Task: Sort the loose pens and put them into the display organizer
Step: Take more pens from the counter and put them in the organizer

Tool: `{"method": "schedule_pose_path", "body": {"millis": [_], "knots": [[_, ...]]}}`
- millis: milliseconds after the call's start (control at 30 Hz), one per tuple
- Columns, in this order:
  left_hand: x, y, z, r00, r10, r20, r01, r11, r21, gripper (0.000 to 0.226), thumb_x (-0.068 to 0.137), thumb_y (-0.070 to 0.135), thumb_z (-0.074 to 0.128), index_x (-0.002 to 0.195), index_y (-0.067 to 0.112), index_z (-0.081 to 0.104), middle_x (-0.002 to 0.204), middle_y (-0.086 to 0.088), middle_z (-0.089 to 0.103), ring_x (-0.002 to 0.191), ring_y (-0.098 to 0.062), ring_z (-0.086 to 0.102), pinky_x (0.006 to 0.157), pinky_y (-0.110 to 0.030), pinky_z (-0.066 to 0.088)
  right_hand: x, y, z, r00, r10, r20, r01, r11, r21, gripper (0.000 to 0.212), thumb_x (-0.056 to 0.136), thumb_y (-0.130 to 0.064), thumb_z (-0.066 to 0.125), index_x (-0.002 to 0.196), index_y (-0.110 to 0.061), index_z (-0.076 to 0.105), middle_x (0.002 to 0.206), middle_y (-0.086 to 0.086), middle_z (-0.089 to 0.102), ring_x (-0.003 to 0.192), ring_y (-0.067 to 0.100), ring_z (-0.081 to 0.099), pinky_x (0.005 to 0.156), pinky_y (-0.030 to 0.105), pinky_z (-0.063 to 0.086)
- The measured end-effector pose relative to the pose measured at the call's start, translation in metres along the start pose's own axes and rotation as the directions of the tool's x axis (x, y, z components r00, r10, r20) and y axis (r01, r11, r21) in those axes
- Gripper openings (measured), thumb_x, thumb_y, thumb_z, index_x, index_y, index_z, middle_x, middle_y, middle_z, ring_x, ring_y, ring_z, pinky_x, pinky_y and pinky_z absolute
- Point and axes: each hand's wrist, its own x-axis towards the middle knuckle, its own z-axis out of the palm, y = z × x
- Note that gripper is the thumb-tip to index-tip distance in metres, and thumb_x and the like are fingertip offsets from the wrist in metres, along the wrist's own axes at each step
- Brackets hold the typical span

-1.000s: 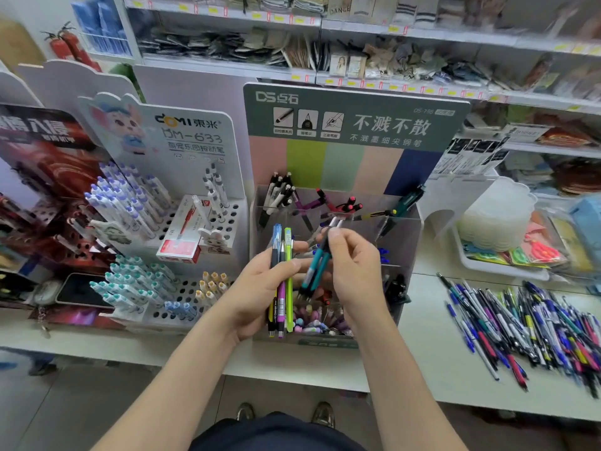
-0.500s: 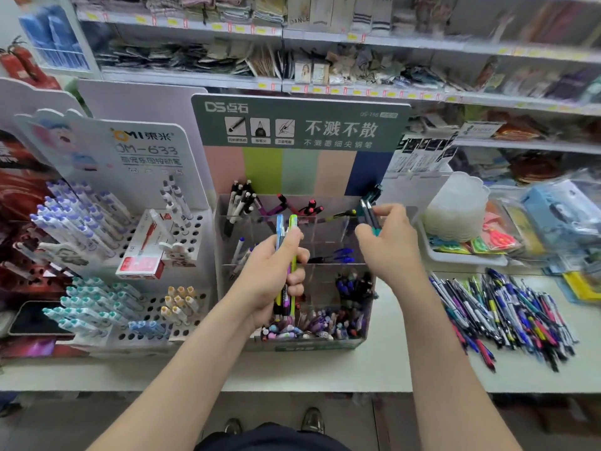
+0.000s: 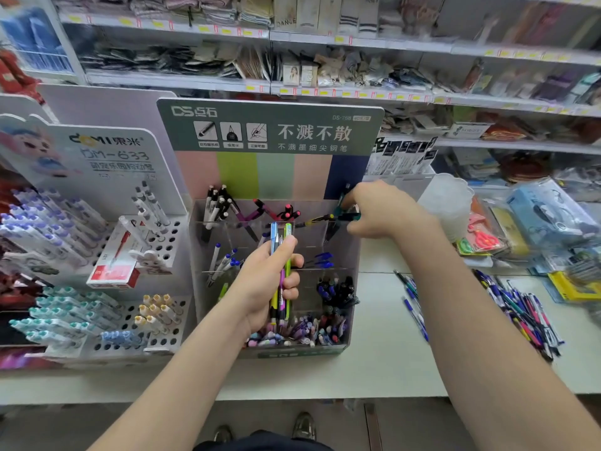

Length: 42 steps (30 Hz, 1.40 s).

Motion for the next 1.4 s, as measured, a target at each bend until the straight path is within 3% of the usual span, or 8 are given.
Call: {"method": "schedule_pose_path", "body": {"millis": [133, 500, 700, 833, 933, 1200, 1333, 1400], "knots": [[0.002, -0.004, 0.002, 1.0, -0.01, 0.011, 0.01, 1.0, -0.001, 0.037, 0.108, 0.036, 0.06, 0.133, 0.011, 0.052, 0.083, 0.0, 0.06, 0.056, -0.011, 0.037, 0.045, -0.022, 0.034, 0.005, 0.009, -0.005, 0.996, -0.052, -0.078, 0.063, 0.988, 0.139, 0.065, 0.067, -0.016, 0.072, 0.131, -0.028, 0.069, 0.105, 0.002, 0.068, 0.095, 0.028, 0.067, 0.081, 0.045, 0.063], [0.006, -0.009, 0.008, 0.999, -0.028, -0.017, 0.028, 1.0, -0.001, 0.041, 0.108, 0.035, 0.06, 0.137, 0.007, 0.052, 0.083, 0.0, 0.06, 0.056, -0.011, 0.039, 0.047, -0.023, 0.036, 0.008, 0.028, -0.001, 0.945, 0.067, -0.319, 0.12, 0.839, 0.53, 0.04, 0.07, -0.019, 0.088, 0.108, -0.023, 0.079, 0.092, -0.007, 0.076, 0.075, 0.007, 0.069, 0.075, 0.032, 0.061], [0.006, -0.009, 0.01, 0.999, -0.044, -0.017, 0.044, 0.999, -0.011, 0.042, 0.109, 0.034, 0.059, 0.139, 0.006, 0.05, 0.083, -0.002, 0.06, 0.056, -0.012, 0.039, 0.046, -0.023, 0.034, 0.007, 0.014, 0.022, 0.937, -0.013, -0.349, 0.214, 0.811, 0.545, 0.038, 0.082, -0.024, 0.088, 0.117, -0.021, 0.076, 0.1, -0.011, 0.073, 0.091, 0.009, 0.066, 0.088, 0.033, 0.058], [0.005, -0.006, 0.007, 0.997, -0.071, 0.003, 0.071, 0.994, -0.086, 0.031, 0.111, 0.029, 0.054, 0.134, 0.008, 0.055, 0.081, -0.005, 0.06, 0.055, -0.014, 0.038, 0.044, -0.024, 0.032, 0.0, -0.001, 0.051, 0.77, 0.355, -0.53, 0.133, 0.723, 0.678, 0.052, 0.079, -0.037, 0.091, 0.121, -0.021, 0.064, 0.109, -0.003, 0.064, 0.075, 0.012, 0.066, 0.076, 0.024, 0.053], [0.005, -0.005, 0.002, 0.996, -0.078, 0.048, 0.084, 0.986, -0.147, 0.026, 0.109, 0.026, 0.051, 0.128, 0.01, 0.055, 0.082, -0.005, 0.058, 0.055, -0.014, 0.036, 0.045, -0.024, 0.03, -0.002, -0.011, 0.07, 0.759, 0.496, -0.421, 0.011, 0.637, 0.771, 0.046, 0.093, -0.038, 0.08, 0.128, -0.015, 0.061, 0.109, 0.003, 0.066, 0.086, 0.019, 0.068, 0.084, 0.03, 0.051], [-0.003, -0.005, -0.007, 0.998, -0.045, 0.05, 0.053, 0.986, -0.16, 0.03, 0.108, 0.011, 0.039, 0.132, 0.002, 0.054, 0.094, -0.012, 0.06, 0.058, -0.017, 0.044, 0.048, -0.027, 0.037, -0.006, -0.033, 0.082, 0.753, 0.321, -0.575, 0.167, 0.752, 0.638, 0.035, 0.101, -0.011, 0.064, 0.136, -0.008, 0.067, 0.126, 0.01, 0.07, 0.118, 0.026, 0.063, 0.1, 0.016, 0.035], [-0.009, -0.003, -0.016, 0.998, 0.048, 0.047, -0.047, 0.999, -0.025, 0.025, 0.113, 0.008, 0.042, 0.132, -0.001, 0.054, 0.105, -0.016, 0.062, 0.068, -0.019, 0.057, 0.058, -0.032, 0.047, -0.029, -0.057, 0.081, 0.576, 0.365, -0.731, 0.217, 0.794, 0.568, 0.027, 0.097, -0.009, 0.068, 0.123, -0.012, 0.072, 0.109, 0.002, 0.069, 0.102, 0.02, 0.059, 0.091, 0.026, 0.045], [-0.011, -0.003, -0.023, 0.993, 0.1, 0.066, -0.102, 0.994, 0.035, 0.024, 0.113, 0.008, 0.044, 0.134, 0.004, 0.055, 0.109, -0.012, 0.069, 0.075, -0.02, 0.063, 0.062, -0.032, 0.053, -0.046, -0.076, 0.079, 0.641, 0.331, -0.692, 0.306, 0.717, 0.626, 0.016, 0.098, -0.011, 0.069, 0.112, -0.015, 0.076, 0.095, -0.005, 0.071, 0.085, 0.011, 0.064, 0.079, 0.022, 0.049]]}}
